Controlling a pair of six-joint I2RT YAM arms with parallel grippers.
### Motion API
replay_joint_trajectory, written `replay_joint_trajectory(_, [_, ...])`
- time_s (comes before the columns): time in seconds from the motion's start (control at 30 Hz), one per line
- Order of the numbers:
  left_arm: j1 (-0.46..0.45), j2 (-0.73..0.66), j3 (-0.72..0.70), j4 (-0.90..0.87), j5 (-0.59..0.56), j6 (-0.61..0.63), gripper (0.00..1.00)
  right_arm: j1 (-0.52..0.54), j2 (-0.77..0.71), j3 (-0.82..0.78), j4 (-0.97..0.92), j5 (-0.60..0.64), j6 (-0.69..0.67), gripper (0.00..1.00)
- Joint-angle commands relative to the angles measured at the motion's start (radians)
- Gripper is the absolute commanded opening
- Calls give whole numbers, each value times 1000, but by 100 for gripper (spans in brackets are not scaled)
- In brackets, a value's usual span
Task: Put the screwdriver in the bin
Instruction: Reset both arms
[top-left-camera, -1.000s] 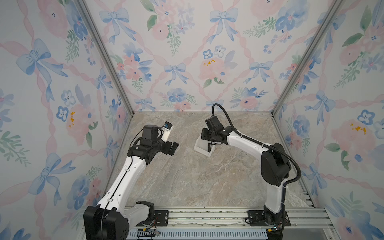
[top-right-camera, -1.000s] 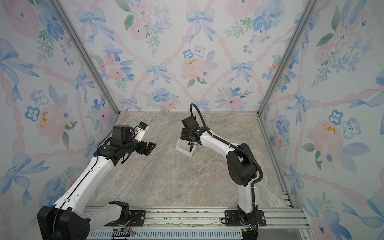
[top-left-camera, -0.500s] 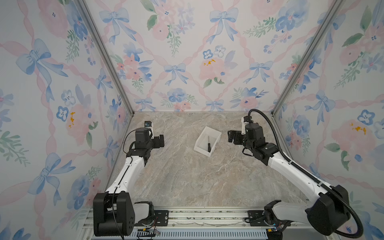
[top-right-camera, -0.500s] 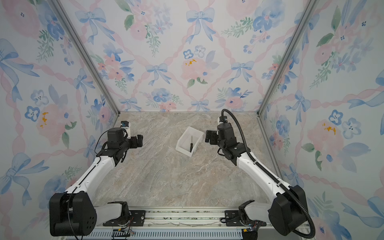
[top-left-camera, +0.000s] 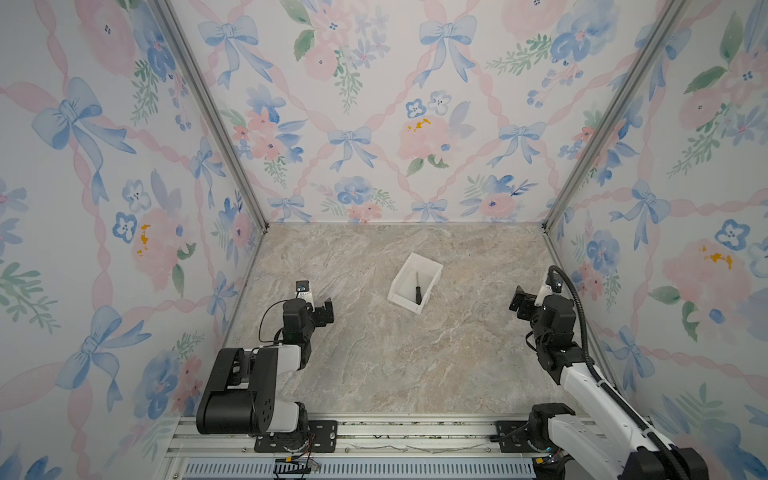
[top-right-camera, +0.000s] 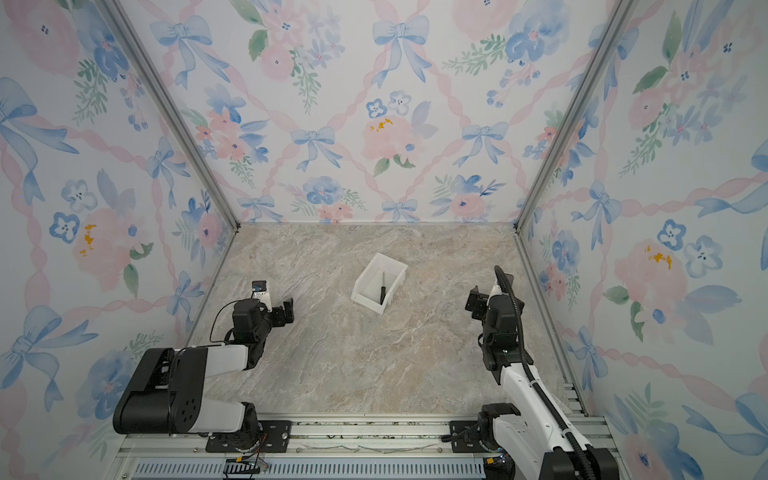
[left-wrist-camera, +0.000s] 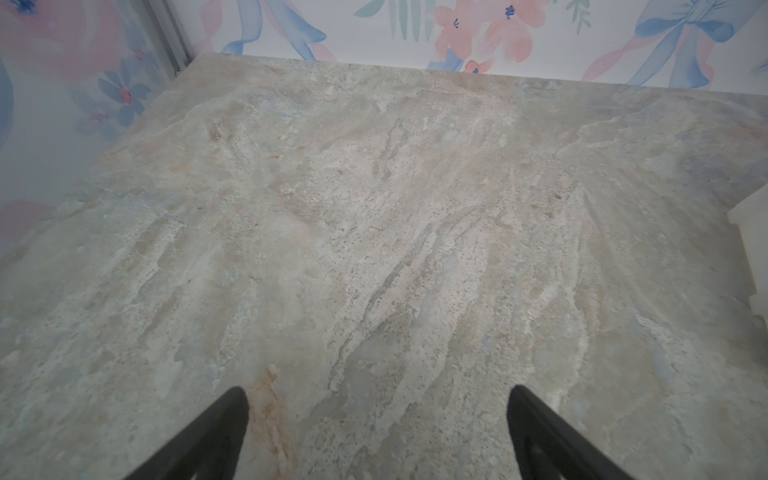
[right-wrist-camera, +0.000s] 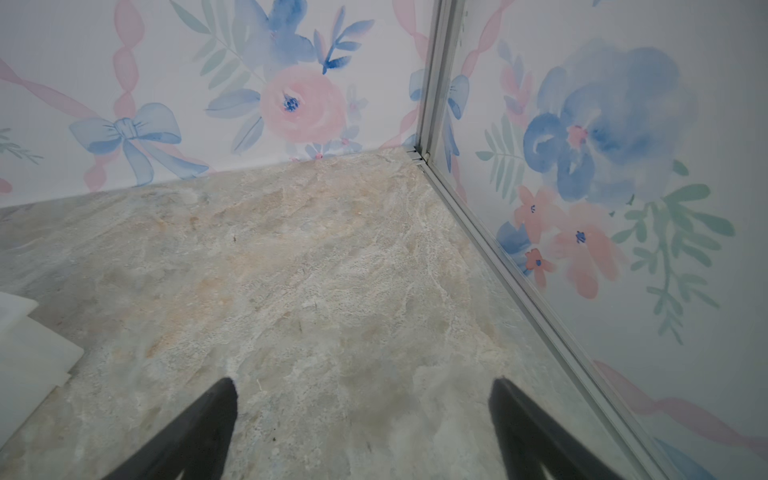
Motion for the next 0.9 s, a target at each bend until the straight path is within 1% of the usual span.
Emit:
replay_joint_trajectory(0.0, [7,16,-29,268,-41,32,98,-27,94,-65,289,25,11,97])
replay_joint_trajectory(0.03, [7,32,-50,316,-48,30,98,-26,131,-77,340,25,18,97])
replay_joint_trajectory(0.1, [7,92,-112,487,-71,19,98,-27,222,-114,473,30,39,97])
replay_joint_trajectory(0.17, [3,153,-153,642,-65,32,98,-27,317,-126,580,30,43,97])
replay_joint_trajectory(0.2, [1,152,-155,640,-60,39,98,-27,355,-117,612,23,26,97])
replay_joint_trajectory(0.27, [0,131,-156,605,-60,35,98,-19,370,-64,528,-17,-8,97])
replay_joint_trajectory(0.3, [1,131,-156,605,-70,29,98,-20,410,-45,539,-50,-27,97])
replay_joint_trajectory(0.37, [3,138,-150,605,-83,22,98,-17,518,-26,616,-84,-49,97])
replay_joint_trajectory(0.4, [4,142,-147,605,-79,24,98,-12,591,-17,674,-92,-59,97])
replay_joint_trajectory(0.43, [2,147,-140,603,-76,27,98,7,632,-10,731,-83,-83,97])
replay_joint_trajectory(0.47, [1,151,-128,587,-71,33,98,25,599,25,599,-89,-104,97])
replay_joint_trajectory(0.5, [1,148,-112,549,-65,36,98,28,581,49,527,-102,-107,97])
replay_joint_trajectory(0.57, [-1,150,-72,477,-53,42,98,19,617,21,644,-120,-108,97])
replay_joint_trajectory(0.63, [-9,150,-49,431,-45,55,98,19,595,37,572,-117,-106,97])
replay_joint_trajectory(0.7, [-16,150,-40,417,-34,70,98,21,608,29,613,-117,-108,97])
replay_joint_trajectory(0.87, [-16,150,-41,416,-35,70,98,28,607,30,609,-120,-115,97])
